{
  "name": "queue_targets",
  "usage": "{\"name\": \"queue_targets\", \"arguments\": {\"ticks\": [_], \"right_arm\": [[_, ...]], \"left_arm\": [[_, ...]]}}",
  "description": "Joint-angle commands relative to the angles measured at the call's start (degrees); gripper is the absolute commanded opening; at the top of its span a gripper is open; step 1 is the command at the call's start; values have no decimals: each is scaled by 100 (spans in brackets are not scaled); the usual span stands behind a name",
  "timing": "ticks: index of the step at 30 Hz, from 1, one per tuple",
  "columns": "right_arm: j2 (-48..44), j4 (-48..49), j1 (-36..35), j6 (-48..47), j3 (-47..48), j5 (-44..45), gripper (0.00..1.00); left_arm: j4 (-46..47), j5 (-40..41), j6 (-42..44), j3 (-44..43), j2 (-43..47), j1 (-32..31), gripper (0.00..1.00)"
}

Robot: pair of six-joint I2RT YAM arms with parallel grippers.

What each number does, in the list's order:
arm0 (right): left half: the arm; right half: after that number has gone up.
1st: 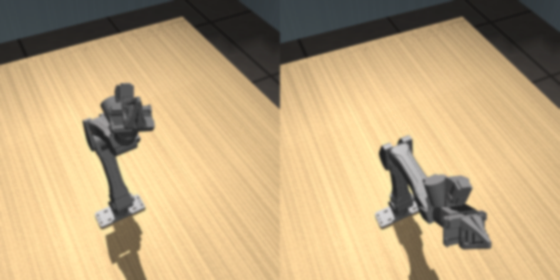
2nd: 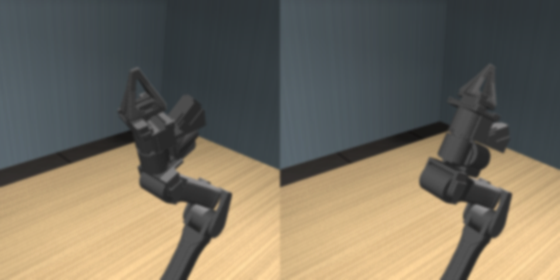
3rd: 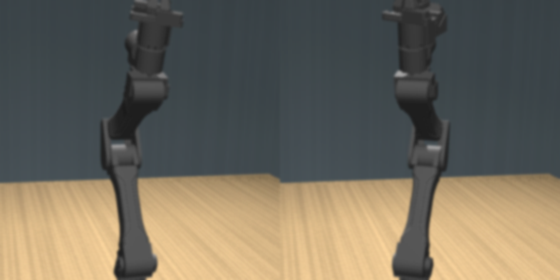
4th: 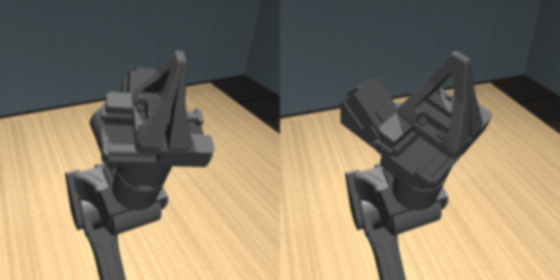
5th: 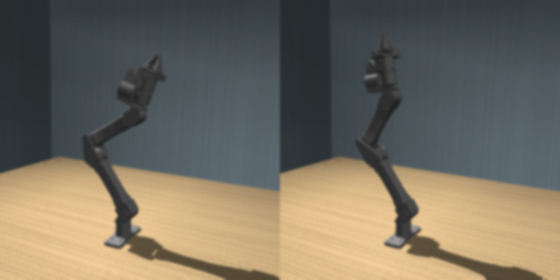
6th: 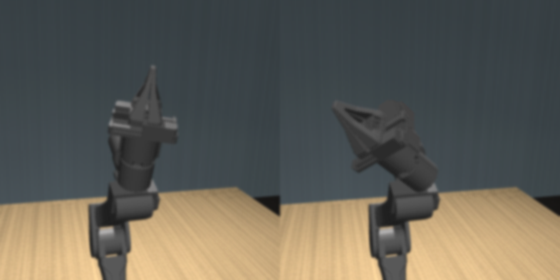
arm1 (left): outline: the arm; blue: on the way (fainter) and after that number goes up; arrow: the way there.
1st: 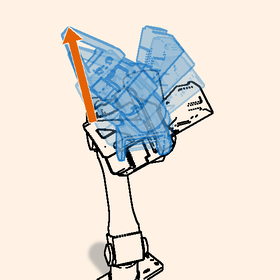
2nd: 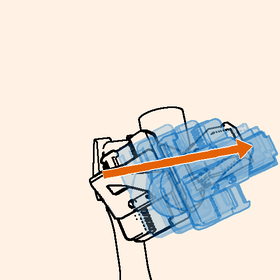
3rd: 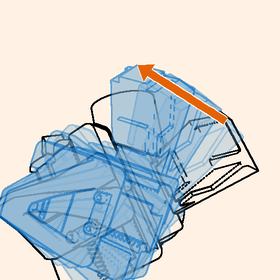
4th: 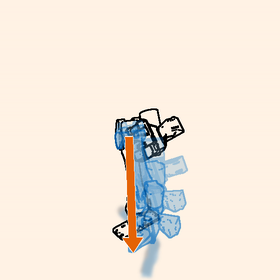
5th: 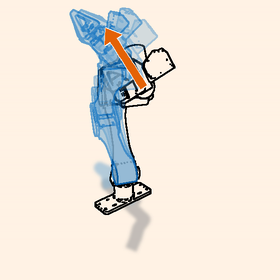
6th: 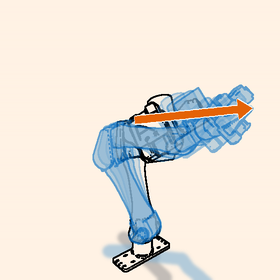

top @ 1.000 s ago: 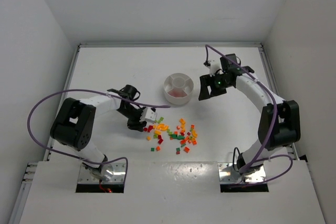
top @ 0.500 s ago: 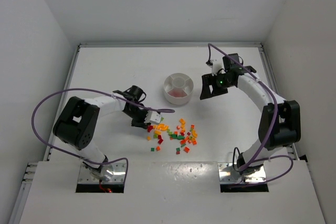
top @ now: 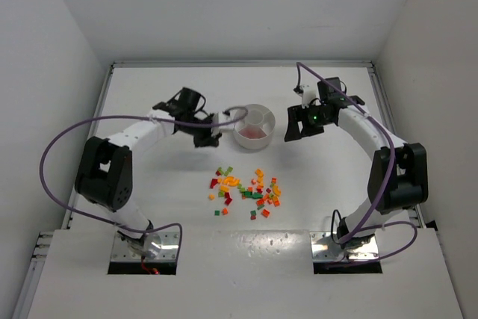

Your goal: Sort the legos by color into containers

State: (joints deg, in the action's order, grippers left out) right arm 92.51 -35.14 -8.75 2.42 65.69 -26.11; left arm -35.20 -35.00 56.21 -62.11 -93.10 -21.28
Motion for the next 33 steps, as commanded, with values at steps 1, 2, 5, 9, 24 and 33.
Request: {"name": "queue_targets", "arguments": {"ticks": [1, 2, 5, 9, 24, 33], "right_arm": [[-268, 253, 14, 65, -39, -140, 69], [-269, 305, 14, 66, -39, -140, 69], [-269, 305, 14, 66, -39, -140, 69], [-269, 305, 14, 66, -39, -87, 69], [-321, 358, 67, 119, -92, -87, 69], [-321, 411, 67, 66, -92, -87, 69]], "left_arm": [[566, -612, -1956, -1247, -304, 106, 13], [697, -682, -2364, -1443, -523, 106, 13], [1242, -683, -3535, -1865, -683, 45, 13], [1525, -604, -3950, -2033, -911, -104, 13], [1463, -657, -4056, -2174, -1140, -518, 14], [1463, -482, -4003, -2174, -1316, -693, 24]]}}
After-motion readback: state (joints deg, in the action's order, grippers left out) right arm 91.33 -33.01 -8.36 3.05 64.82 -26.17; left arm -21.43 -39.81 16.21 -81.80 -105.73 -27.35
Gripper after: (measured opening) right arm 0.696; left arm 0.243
